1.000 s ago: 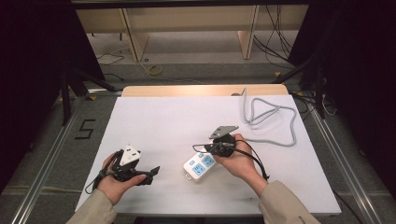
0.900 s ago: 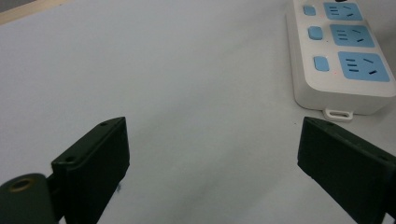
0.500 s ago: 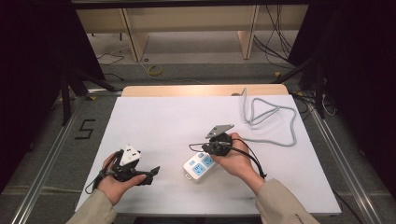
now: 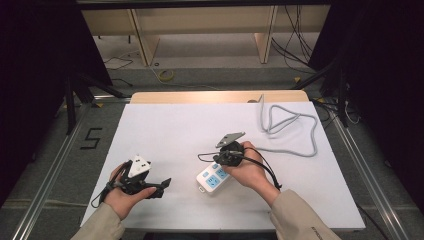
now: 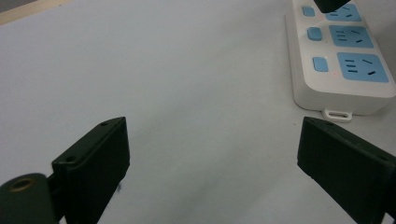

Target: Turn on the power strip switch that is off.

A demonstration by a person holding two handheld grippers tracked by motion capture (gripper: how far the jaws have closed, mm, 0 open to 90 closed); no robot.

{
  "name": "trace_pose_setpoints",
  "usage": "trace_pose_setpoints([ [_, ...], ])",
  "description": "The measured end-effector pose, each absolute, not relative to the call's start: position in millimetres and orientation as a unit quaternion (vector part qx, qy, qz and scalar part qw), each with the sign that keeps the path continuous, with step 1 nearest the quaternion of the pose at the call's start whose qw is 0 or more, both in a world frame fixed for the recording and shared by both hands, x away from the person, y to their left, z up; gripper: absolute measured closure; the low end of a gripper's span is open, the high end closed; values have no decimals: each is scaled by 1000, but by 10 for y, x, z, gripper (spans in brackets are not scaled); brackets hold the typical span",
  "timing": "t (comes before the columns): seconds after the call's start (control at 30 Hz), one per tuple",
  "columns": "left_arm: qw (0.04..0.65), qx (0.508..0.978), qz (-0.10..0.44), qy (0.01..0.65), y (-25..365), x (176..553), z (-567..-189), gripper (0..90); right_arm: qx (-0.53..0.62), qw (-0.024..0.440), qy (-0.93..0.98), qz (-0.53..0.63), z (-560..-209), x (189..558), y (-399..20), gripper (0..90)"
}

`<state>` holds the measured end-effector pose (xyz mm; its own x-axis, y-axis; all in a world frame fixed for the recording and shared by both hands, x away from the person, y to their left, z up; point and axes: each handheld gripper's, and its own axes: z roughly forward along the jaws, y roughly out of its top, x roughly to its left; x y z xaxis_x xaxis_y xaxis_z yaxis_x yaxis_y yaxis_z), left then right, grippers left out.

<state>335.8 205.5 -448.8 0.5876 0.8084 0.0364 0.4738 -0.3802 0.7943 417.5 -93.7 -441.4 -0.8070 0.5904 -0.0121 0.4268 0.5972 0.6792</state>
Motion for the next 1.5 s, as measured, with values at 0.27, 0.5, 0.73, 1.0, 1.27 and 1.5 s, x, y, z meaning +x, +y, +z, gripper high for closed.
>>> trace_pose_setpoints([
  [0.27,388,802,216,399,2054,3357,-4488,89,286,115,889,339,-4426,4181,-888,900],
  [0.5,387,803,216,399,2054,3357,-4487,90,284,113,892,333,-4440,4189,-866,900],
  [0.73,387,802,216,400,2053,3357,-4488,90,282,110,895,327,-4450,4198,-841,900],
  [1.0,387,803,216,399,2053,3356,-4488,90,283,106,900,314,-4478,4214,-821,900],
  [1.27,387,803,216,399,2052,3357,-4488,90,282,103,903,307,-4490,4223,-812,900],
  [1.5,386,803,216,399,2052,3356,-4488,90,287,104,904,298,-4480,4221,-809,900],
])
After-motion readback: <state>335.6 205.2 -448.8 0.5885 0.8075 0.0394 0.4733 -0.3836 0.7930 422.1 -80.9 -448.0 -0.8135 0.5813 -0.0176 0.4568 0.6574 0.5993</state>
